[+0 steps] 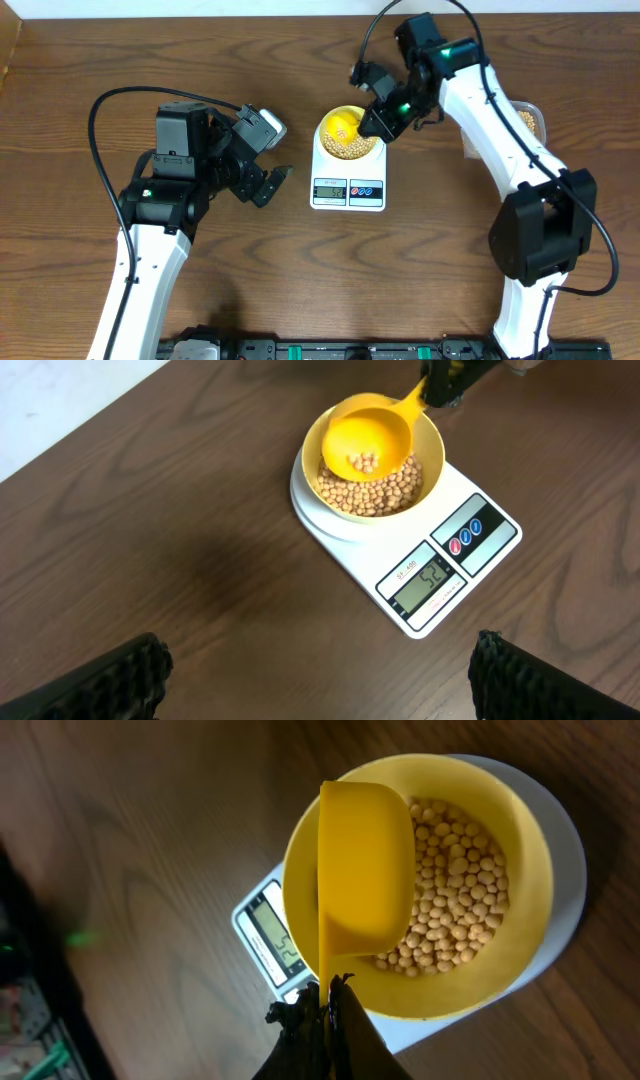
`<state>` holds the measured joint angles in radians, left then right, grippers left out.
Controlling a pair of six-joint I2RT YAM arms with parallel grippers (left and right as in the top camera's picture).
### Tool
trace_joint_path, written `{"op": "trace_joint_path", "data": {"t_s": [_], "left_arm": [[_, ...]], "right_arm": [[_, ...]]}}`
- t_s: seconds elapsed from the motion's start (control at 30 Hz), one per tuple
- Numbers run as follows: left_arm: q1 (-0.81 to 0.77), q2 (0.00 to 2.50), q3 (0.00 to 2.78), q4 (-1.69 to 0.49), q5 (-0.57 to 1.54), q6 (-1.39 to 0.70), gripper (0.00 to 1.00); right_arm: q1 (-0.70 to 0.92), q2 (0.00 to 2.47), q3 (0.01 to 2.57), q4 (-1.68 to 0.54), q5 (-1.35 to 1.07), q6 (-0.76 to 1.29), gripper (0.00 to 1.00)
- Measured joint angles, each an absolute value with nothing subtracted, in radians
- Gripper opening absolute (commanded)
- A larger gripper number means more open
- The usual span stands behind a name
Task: Scoop item into bowl and weigh 50g on scale
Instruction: 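Carry the scoop with the right gripper to the tub and empty it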
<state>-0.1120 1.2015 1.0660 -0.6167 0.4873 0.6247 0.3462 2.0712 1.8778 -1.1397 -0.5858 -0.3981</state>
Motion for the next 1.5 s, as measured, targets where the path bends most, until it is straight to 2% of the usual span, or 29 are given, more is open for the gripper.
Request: {"op": "trace_joint_path", "data": {"t_s": [0.7,1.3,1.5], "left_arm": [[-0.112,1.201,1.066,-0.617,0.487,0.625,0.97],[-0.112,1.201,1.066,-0.617,0.487,0.625,0.97],[-0.112,1.201,1.066,-0.617,0.487,0.625,0.97]], "right_arm": [[0.208,2.053,1.912,-1.14,-0.755,-0.364,0.01],[-0.167,1.862,1.918,-1.332,-0.758,-0.346,0.01],[-0.241,1.862,1.918,-1.369,-0.627,-0.346,0.01]]}}
